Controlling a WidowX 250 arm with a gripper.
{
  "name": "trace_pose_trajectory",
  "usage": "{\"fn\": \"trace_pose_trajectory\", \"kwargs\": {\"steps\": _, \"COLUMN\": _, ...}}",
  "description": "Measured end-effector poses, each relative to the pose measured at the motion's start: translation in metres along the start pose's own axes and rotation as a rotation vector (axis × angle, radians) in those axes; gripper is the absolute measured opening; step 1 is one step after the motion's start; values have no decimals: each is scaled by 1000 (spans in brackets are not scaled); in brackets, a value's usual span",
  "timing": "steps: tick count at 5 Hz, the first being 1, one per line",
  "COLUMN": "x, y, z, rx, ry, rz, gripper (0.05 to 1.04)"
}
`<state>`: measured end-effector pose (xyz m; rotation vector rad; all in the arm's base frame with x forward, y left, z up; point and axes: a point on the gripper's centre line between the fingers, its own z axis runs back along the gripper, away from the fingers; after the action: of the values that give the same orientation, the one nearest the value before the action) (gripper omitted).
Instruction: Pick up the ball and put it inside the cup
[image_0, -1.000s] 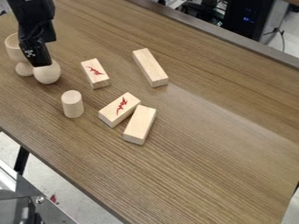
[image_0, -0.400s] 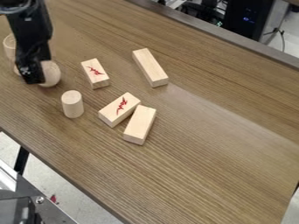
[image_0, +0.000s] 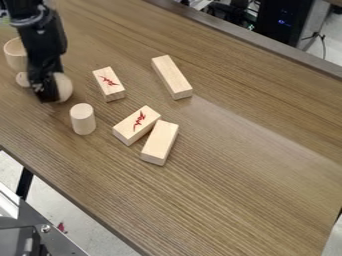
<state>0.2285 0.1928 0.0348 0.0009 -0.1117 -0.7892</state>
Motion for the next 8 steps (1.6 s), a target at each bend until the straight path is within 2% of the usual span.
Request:
{"fn": "trace_pose_trajectory", "kwargs": {"steps": 2, "x": -1, "y": 3, "z": -1, "rx": -8, "ry": -12, "rz": 60, "gripper": 768}}
{"fn": "trace_pose_trajectory", "kwargs": {"steps": 3, "x": 4, "y": 0, "z": 11, "rx": -47, "ry": -49, "rz": 73, "gripper": 768}}
{"fn": "trace_pose_trajectory", "kwargs": {"steps": 4, "x": 7, "y": 9, "z": 47, "rx": 27, "ry": -52, "rz": 67, "gripper": 768}}
{"fn": "trace_pose_trajectory", "kwargs": {"steps": 5, "x": 8, "y": 13, "z": 65, "rx": 54, "ry": -29, "rz": 77, "gripper": 768}}
{"fn": "trace_pose_trajectory", "kwargs": {"steps": 7, "x": -12, "y": 25, "z": 68, "rx": 143, "ry": 149, "rz": 130, "gripper": 768}}
{"fn": "trace_pose_trajectory", "kwargs": {"steps": 8, "x": -13, "y": 30, "z": 68, "rx": 141, "ry": 155, "rz": 135, "gripper": 768}}
